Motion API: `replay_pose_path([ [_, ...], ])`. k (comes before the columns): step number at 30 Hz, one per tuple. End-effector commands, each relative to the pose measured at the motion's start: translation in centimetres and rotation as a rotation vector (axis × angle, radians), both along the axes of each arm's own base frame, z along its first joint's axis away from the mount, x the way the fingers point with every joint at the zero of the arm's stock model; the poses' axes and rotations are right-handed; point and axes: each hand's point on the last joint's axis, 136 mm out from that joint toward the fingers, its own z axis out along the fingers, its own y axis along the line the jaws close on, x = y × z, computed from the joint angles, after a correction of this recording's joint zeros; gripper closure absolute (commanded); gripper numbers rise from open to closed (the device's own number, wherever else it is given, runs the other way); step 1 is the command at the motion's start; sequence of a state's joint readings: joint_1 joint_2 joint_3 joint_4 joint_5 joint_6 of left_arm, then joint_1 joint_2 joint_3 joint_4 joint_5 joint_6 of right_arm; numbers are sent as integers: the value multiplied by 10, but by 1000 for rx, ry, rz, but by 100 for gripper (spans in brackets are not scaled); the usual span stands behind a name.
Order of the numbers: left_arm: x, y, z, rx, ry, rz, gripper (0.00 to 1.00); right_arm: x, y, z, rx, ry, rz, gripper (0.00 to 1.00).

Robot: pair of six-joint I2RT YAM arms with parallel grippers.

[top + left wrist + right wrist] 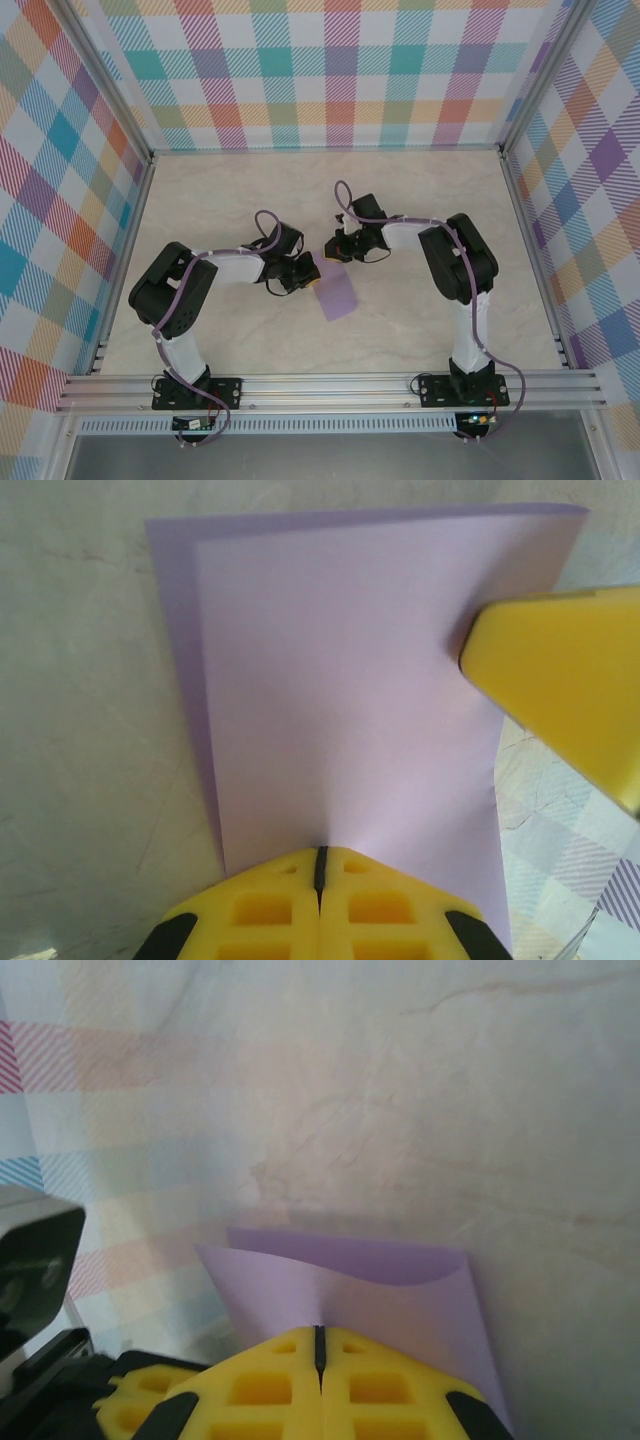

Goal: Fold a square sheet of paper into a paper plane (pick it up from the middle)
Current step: Fold the square sheet of paper in half at the center of the table.

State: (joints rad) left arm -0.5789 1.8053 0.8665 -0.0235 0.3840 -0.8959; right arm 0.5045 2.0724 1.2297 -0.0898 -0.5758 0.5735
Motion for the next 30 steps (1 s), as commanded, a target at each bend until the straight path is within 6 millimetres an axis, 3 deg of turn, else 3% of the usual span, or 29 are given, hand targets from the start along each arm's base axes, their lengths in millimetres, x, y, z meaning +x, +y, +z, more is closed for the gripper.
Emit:
replay_pose_path([
  [1,-95,93,-84,437,355,17,100,26,-2,0,-8,-32,-66,100],
  [8,-96,93,-84,435,354,16,100,59,-45,-23,-157,-48,-235,100],
  [13,-95,93,-85,432,351,17,100,63,-62,4,-197,-127,-263,100],
  [16,-94,92,-85,430,347,14,100,46,-56,27,-129,-147,-210,100],
  [21,-92,91,-85,427,341,13,100,-13,-36,47,21,-64,-34,100],
  [26,-90,90,-86,432,336,10,100,-62,-28,33,24,59,60,100],
  [30,-89,90,-86,433,331,12,100,-81,-29,18,5,119,86,100],
])
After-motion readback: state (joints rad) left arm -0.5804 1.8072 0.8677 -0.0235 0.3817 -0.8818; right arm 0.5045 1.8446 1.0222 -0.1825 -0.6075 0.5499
